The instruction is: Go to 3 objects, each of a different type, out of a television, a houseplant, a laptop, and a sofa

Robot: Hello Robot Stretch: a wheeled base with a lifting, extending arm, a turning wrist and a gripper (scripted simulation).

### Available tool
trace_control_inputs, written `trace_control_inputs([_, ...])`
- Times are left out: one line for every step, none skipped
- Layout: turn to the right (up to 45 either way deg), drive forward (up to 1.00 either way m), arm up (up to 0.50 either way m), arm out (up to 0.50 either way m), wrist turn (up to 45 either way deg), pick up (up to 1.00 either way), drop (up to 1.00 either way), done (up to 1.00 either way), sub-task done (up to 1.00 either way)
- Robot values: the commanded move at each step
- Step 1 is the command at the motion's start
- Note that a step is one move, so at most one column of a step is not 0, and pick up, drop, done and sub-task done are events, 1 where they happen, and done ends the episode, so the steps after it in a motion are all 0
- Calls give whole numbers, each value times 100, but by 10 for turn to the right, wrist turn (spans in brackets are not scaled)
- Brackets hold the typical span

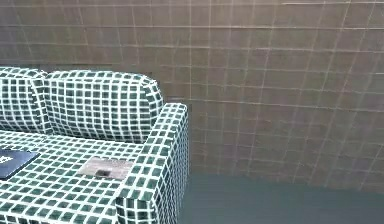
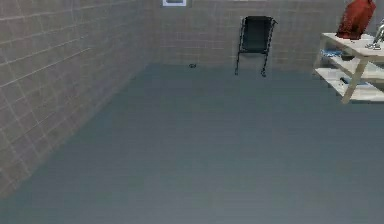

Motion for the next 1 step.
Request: trace_control_inputs([450,0,0,0,0,0,0,0,0])
